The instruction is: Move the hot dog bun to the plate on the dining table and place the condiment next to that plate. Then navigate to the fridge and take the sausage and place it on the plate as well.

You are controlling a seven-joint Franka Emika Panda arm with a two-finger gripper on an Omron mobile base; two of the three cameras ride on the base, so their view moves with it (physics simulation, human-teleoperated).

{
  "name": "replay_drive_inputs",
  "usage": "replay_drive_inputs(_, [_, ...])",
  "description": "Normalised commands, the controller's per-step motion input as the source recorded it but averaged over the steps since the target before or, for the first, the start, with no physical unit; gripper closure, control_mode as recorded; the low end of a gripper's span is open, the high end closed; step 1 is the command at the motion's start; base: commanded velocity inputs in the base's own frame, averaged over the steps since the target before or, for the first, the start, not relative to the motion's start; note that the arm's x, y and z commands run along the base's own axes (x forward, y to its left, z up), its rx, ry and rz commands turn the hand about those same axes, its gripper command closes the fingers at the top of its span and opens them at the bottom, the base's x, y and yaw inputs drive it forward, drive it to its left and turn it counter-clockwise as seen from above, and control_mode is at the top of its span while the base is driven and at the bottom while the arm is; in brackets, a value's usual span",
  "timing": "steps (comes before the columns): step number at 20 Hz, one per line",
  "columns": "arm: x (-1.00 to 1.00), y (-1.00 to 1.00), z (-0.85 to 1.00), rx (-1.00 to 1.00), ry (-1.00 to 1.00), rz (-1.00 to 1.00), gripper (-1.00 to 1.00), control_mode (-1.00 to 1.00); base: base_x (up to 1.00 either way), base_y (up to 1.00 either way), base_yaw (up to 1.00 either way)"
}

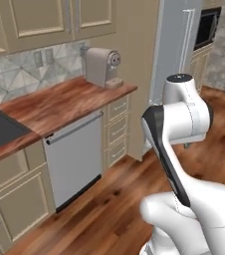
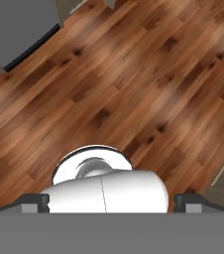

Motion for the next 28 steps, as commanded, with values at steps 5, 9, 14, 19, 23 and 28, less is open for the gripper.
replay_drive_inputs(5, [0.0,0.0,0.0,0.0,0.0,0.0,-1.0,1.0,0.99,-0.79,0.35])
replay_drive_inputs(9, [0.0,0.0,0.0,0.0,0.0,0.0,-1.0,1.0,0.7,-0.93,0.35])
replay_drive_inputs(14, [0.0,0.0,0.0,0.0,0.0,0.0,-1.0,1.0,0.54,-0.98,0.36])
replay_drive_inputs(19, [0.0,0.0,0.0,0.0,0.0,0.0,-1.0,1.0,0.24,-1.0,0.34])
replay_drive_inputs(23, [0.0,0.0,0.0,0.0,0.0,0.0,-1.0,1.0,0.06,-1.0,0.31])
replay_drive_inputs(28, [0.0,0.0,0.0,0.0,0.0,0.0,-1.0,1.0,0.03,-1.0,0.29])
